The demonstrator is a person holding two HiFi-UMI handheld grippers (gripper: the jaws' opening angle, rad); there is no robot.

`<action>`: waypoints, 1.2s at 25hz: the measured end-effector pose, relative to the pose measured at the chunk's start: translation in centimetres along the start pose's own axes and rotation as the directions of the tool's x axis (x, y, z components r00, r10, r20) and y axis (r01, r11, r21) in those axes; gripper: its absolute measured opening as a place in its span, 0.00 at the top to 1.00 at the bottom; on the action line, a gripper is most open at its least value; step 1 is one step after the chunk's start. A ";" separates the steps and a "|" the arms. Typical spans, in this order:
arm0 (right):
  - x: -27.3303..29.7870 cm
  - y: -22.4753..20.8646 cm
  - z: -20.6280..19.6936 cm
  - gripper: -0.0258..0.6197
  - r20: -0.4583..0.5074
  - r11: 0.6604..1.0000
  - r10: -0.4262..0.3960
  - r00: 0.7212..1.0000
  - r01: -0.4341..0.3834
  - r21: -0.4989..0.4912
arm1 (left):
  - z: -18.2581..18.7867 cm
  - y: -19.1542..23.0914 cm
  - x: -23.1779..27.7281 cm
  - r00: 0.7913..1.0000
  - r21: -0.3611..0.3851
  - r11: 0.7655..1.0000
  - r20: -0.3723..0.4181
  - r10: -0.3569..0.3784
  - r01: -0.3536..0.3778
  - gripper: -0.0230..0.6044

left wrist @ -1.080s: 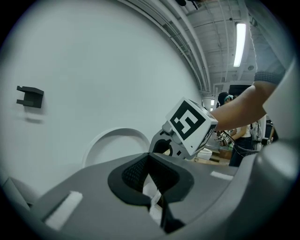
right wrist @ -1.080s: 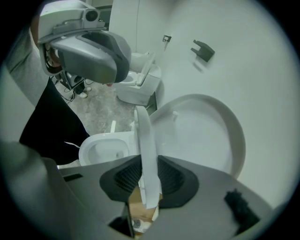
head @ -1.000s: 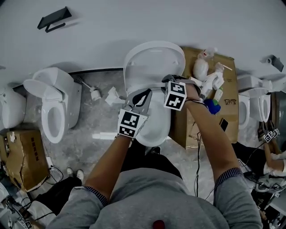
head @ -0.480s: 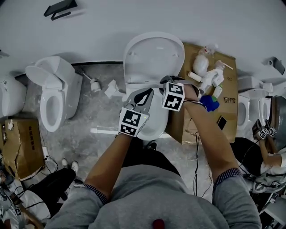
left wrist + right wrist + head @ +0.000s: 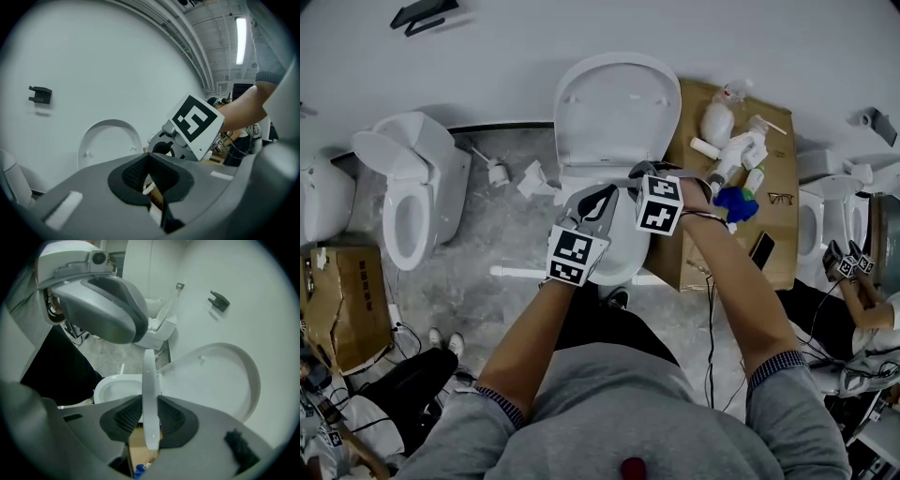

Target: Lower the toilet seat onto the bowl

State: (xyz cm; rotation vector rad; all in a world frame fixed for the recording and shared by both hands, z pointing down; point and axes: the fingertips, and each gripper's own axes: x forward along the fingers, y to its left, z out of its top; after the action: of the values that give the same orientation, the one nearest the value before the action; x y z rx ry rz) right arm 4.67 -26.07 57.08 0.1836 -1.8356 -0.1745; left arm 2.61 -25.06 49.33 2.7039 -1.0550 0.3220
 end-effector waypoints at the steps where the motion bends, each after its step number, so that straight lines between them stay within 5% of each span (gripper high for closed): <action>1: 0.1 0.3 -0.1 0.79 0.002 1.000 0.001 1.000 -0.001 0.000 | -0.2 -0.2 -0.1 1.000 -0.001 1.000 -0.001 0.002 -0.002 0.95; 30: 2.5 10.5 -0.9 0.75 0.054 0.999 0.035 0.998 -0.037 0.034 | -7.2 -5.7 -4.1 0.997 -0.048 0.998 -0.056 0.046 -0.049 0.95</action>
State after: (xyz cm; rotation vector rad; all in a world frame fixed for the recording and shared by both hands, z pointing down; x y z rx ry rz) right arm 4.47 -16.42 61.93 0.1716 -1.8951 -0.1228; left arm 2.68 -16.37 54.33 2.6146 -1.0986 0.3713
